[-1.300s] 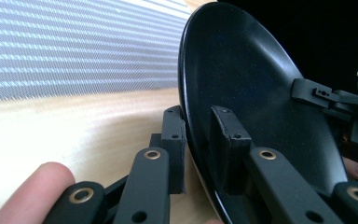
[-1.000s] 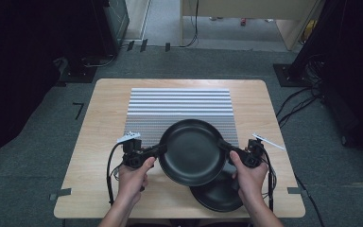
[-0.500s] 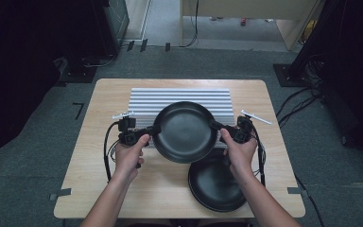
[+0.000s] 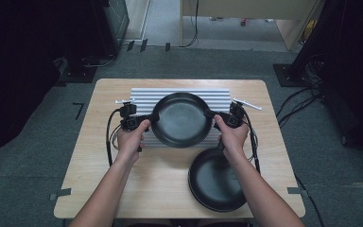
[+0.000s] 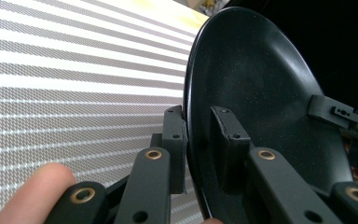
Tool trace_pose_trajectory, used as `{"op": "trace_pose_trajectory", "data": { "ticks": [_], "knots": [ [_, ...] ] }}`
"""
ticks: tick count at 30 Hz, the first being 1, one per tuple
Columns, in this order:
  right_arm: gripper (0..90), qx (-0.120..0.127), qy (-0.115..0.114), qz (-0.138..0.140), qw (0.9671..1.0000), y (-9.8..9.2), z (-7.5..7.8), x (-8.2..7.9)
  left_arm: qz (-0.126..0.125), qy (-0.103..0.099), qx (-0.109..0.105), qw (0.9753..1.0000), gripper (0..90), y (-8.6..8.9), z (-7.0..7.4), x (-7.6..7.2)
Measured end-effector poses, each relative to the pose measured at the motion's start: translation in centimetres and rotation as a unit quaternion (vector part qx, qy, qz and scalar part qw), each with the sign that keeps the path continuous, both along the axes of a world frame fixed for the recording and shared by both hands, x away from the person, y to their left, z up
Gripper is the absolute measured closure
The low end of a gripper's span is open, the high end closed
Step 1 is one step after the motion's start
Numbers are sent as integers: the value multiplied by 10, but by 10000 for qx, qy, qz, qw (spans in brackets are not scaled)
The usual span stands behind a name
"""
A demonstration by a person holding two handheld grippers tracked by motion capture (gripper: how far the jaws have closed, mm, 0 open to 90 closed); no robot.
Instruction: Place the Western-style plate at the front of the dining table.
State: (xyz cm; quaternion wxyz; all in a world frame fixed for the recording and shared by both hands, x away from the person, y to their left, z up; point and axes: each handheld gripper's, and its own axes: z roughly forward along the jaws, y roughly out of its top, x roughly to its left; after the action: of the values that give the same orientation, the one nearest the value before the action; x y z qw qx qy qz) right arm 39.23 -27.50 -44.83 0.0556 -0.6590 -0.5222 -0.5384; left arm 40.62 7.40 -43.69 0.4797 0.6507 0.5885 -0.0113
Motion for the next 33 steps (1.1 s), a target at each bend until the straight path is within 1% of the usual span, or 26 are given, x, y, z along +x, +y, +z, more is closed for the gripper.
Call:
{"op": "trace_pose_trajectory", "data": {
  "ticks": [5, 7, 12, 15, 20, 22, 25, 29, 31, 33],
  "knots": [
    [838, -60, 163, -53, 9998, 3, -12, 17, 70, 226, 162, 9996, 763, -3, -10, 20],
    [838, -84, 261, -96, 9996, 4, -17, 24, 104, 350, 139, 9992, 762, -4, -16, 28],
    [834, -157, 503, -142, 9985, 4, -31, 40, 139, 601, 265, 9977, 755, -8, -31, 45],
    [832, -167, 656, -181, 9975, 4, -40, 48, 179, 705, 404, 9965, 746, -11, -37, 54],
    [829, -161, 833, -291, 9960, 4, -50, 60, 277, 869, 442, 9948, 745, -15, -44, 67],
    [830, -148, 883, -337, 9954, 4, -53, 64, 343, 925, 404, 9943, 746, -16, -47, 71],
    [832, -187, 983, -404, 9942, 6, -55, 69, 406, 1058, 398, 9928, 744, -15, -53, 77],
    [830, -201, 1039, -430, 9934, 11, -61, 75, 521, 1101, 470, 9914, 742, -14, -56, 80],
    [826, -230, 1004, -473, 9936, 12, -64, 77, 550, 1086, 507, 9913, 742, -15, -56, 81],
    [821, -253, 943, -516, 9939, 13, -66, 79, 574, 1087, 453, 9914, 748, -14, -55, 82]
  ]
}}
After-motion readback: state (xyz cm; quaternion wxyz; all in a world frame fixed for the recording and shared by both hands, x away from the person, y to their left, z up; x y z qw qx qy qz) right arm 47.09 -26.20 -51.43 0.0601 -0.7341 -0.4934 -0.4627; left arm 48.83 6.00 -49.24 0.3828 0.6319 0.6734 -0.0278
